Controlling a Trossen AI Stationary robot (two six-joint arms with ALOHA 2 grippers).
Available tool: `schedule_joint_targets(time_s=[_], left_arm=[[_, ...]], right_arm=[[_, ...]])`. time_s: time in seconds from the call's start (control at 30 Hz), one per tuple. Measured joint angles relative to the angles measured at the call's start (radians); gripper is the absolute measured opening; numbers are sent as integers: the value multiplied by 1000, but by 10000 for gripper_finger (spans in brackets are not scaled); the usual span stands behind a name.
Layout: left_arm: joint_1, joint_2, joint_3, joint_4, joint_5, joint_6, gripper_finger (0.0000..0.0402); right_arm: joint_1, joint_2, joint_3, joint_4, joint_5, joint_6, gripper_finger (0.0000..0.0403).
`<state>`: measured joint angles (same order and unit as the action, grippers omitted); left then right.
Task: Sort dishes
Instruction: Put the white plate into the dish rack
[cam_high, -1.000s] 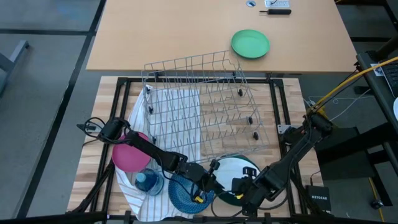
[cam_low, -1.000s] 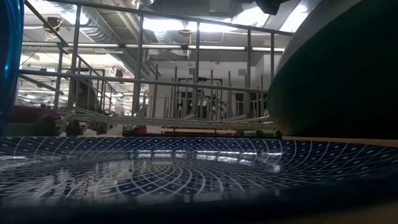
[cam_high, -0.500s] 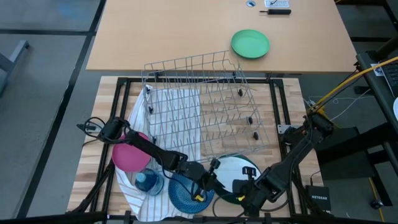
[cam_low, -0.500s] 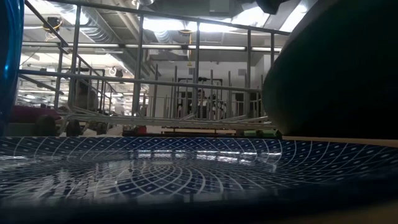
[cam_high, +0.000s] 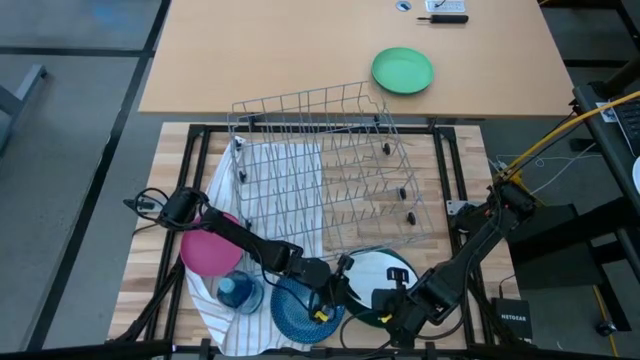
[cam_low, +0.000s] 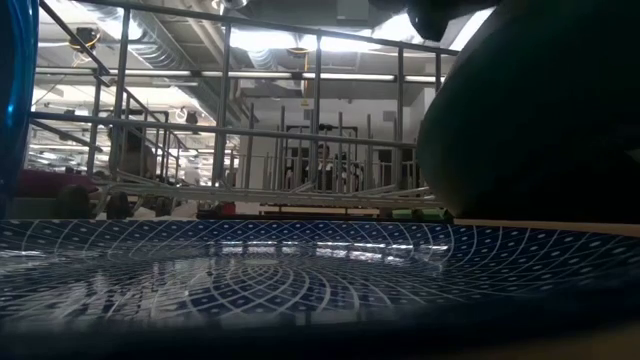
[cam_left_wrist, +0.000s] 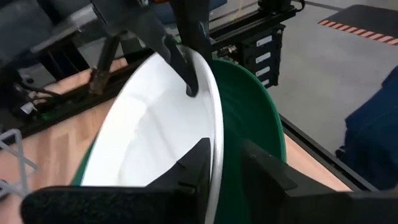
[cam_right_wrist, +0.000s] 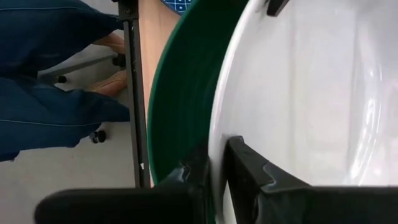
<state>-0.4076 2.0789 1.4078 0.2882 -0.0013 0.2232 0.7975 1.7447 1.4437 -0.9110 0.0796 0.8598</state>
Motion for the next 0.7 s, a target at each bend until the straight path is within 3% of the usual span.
schedule_joint_targets(time_s=[0.3,0.47,0.7], left_arm=[[14,0,-2,-28,54,-33,73],[29,0,-2,-34,105,-57,49],[30,0,-3,-34,103,48,8]], right_arm=[[-2,0,-2,37,11,-77,36],[-7,0,-2,46,22,-83,36],[-7,1,-2,46,32,-101,46]])
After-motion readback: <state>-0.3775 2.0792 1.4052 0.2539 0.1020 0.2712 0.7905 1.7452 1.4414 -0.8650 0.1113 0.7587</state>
